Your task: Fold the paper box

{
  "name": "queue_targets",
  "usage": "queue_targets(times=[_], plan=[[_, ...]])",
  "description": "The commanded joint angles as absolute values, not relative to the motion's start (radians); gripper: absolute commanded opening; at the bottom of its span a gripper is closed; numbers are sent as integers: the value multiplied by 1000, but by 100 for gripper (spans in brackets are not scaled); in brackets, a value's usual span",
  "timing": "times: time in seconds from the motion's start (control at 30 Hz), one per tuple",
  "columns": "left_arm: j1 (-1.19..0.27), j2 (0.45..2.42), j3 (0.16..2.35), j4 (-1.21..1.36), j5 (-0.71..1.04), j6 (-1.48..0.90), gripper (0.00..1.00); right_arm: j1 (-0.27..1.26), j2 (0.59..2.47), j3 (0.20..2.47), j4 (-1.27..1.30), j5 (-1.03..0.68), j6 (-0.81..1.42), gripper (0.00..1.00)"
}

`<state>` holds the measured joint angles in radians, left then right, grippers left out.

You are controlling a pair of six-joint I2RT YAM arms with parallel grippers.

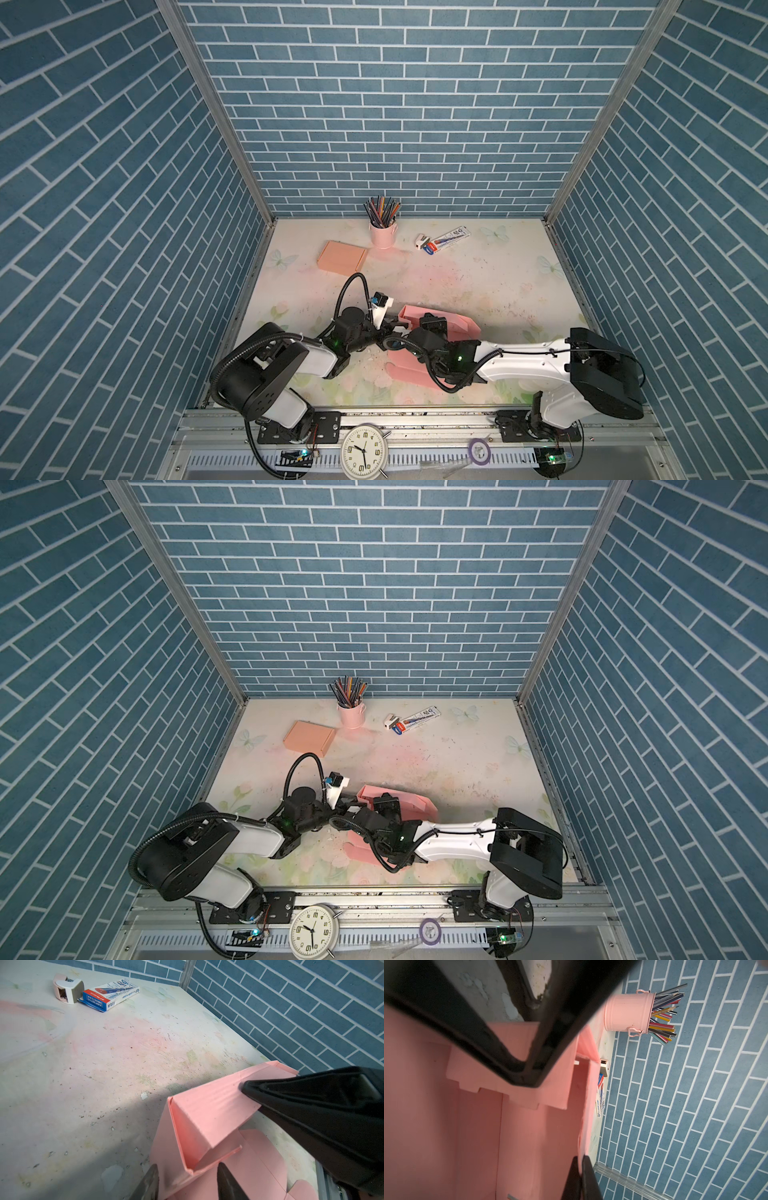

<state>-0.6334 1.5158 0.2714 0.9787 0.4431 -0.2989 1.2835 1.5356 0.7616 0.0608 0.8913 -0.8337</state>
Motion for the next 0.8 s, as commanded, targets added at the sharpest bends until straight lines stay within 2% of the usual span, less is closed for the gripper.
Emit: queue_targets(times=[0.0,0.53,0.77], plan=[[-647,1513,262,1034,388,-275,44,1307,1559,751,32,799,-789,0],[-735,1518,248,1063,198,-213,30,1336,1586,828,-43,772,-644,2],[-749,1528,241,1103,216,-198,29,1341,1578,838,-62,715,-567,4]])
